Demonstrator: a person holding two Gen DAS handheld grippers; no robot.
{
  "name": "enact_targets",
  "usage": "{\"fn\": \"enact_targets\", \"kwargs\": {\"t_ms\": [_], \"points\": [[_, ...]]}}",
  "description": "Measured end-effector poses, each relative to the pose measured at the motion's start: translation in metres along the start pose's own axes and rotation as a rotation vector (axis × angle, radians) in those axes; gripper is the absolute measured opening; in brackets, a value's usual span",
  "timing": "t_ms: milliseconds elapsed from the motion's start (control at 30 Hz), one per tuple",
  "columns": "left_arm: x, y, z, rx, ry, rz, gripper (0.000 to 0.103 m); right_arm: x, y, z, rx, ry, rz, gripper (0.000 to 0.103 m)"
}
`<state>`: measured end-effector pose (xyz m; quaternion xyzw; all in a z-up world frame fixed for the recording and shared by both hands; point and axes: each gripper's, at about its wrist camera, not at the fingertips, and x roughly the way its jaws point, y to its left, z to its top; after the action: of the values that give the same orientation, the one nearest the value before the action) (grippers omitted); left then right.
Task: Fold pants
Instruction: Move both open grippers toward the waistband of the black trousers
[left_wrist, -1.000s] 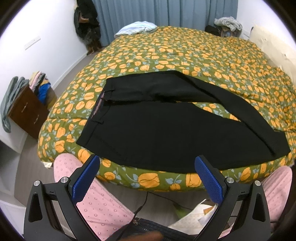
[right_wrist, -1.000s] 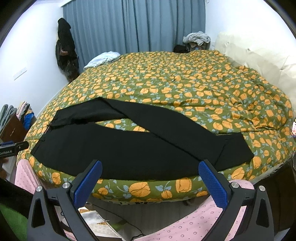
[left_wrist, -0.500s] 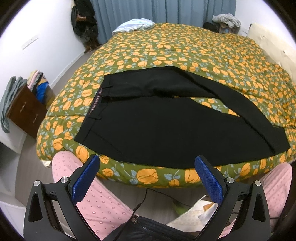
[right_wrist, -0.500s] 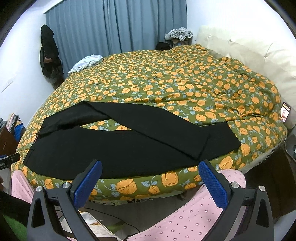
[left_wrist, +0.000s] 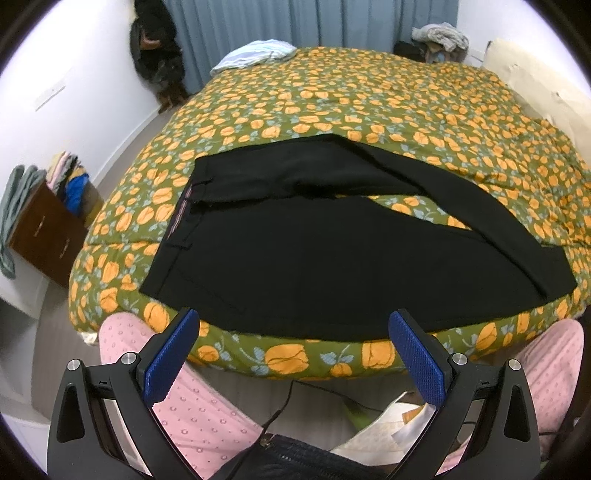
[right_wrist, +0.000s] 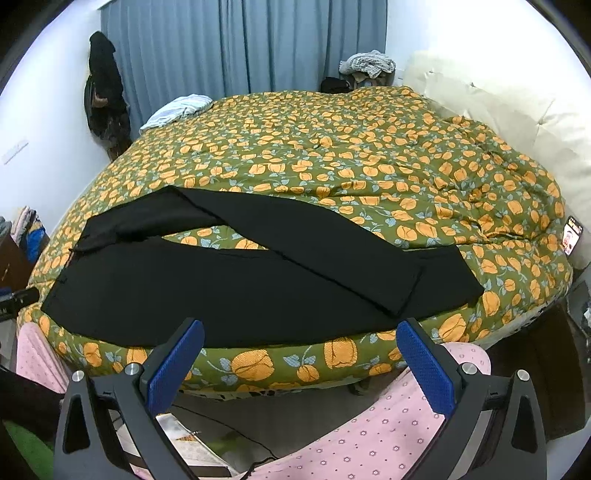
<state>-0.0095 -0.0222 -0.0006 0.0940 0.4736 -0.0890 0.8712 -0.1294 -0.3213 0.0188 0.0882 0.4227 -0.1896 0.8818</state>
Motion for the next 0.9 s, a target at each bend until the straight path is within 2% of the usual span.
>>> {"fn": "enact_targets", "kwargs": {"t_ms": [333,467,600,667,767,833,900], "points": [[0.0,-0.026,0.012,0.081,-0.037,-0.047,0.102,-0.001,-0.007,-0.001,0.014,-0.007,-0.042,0.103],[-0.003,-0.028,0.012,0.095,-0.061,-0.059,0.102,0.001,-0.003,-0.001,0.018,-0.015,-0.015,0.103],[0.0,-0.028,0.012,0.097,-0.057,-0.074,0.102,-0.001,0.005,0.001,0.009,-0.065,0.038,0.103],[0.002,-0.029,0.013,0.106,-0.069,-0.058,0.102,0.001,0.006,0.001,0.015,-0.073,0.062,0.103],[0.007,-0.031,0.018,0.127,-0.102,0.006,0.102,0.02,0.002,0.002,-0.03,-0.096,0.103,0.103],[0.009,-0.031,0.02,0.129,-0.105,0.013,0.102,0.05,-0.005,0.004,-0.074,-0.031,0.054,0.103],[0.009,-0.032,0.024,0.127,-0.108,-0.006,0.102,0.072,-0.019,0.007,-0.039,0.034,0.062,0.103]]}}
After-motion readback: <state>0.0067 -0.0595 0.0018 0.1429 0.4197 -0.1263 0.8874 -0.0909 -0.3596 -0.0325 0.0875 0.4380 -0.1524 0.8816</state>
